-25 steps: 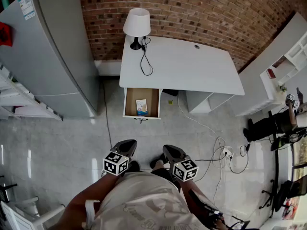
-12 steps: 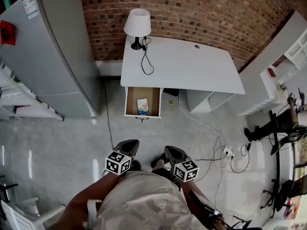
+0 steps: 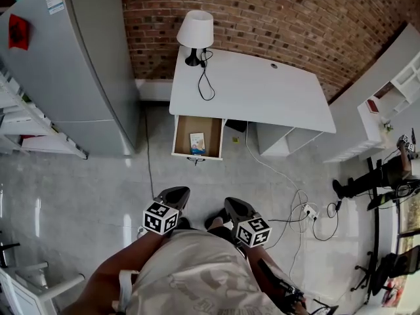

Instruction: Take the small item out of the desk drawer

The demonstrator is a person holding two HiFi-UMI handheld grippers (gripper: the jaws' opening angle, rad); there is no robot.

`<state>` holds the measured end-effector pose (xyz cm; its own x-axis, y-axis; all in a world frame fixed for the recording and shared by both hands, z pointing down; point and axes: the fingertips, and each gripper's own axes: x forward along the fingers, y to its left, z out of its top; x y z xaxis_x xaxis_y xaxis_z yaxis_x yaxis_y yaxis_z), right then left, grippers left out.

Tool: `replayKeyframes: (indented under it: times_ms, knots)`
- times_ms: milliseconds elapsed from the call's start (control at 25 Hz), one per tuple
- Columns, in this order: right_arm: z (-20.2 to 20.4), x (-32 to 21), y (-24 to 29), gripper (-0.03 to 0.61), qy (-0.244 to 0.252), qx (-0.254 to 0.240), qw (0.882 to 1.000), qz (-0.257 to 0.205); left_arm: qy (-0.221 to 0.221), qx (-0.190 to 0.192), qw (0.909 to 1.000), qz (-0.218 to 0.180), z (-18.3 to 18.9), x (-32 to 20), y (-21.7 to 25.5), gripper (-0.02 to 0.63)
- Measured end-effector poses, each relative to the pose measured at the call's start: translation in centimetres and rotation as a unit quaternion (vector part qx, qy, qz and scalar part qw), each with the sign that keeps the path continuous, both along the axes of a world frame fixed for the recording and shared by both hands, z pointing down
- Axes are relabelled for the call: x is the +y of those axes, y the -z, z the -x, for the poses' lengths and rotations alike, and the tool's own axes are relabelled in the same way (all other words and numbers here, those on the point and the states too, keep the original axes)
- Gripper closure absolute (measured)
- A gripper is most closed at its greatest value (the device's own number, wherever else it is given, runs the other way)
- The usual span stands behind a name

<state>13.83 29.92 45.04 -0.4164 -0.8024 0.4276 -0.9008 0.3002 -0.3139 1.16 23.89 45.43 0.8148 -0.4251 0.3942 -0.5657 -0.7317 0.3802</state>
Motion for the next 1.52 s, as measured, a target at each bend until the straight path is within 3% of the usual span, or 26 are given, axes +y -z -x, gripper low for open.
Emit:
replayKeyframes:
  times_ms: [600, 1160, 1320, 1520]
  knots:
    - [2.1, -1.6, -0.3, 0.572, 0.03, 0.04, 0.999, 0.006, 0.036, 0.001, 0.9993, 0.007, 3.1, -0.7, -0.1, 0.6]
    - [2.7, -3.1, 0.6, 0.572, 0.044, -0.006, 0.999, -0.015, 0.068, -0.001, 0.9976, 0.009, 5.1, -1.9, 0.0, 0.6]
    - [2.3, -4.8, -0.1, 0.572, 0.033, -0.015, 0.999, -0.014, 0.092, -0.008, 0.9956, 0.017, 6.5, -2.6, -0.6, 0.6]
    - [3.9, -7.2, -1.7, 0.572, 0.053, -0.012, 0.999, 0.001, 0.126, -0.018, 0.9914, 0.031, 8.8, -3.8, -1.5, 0.6]
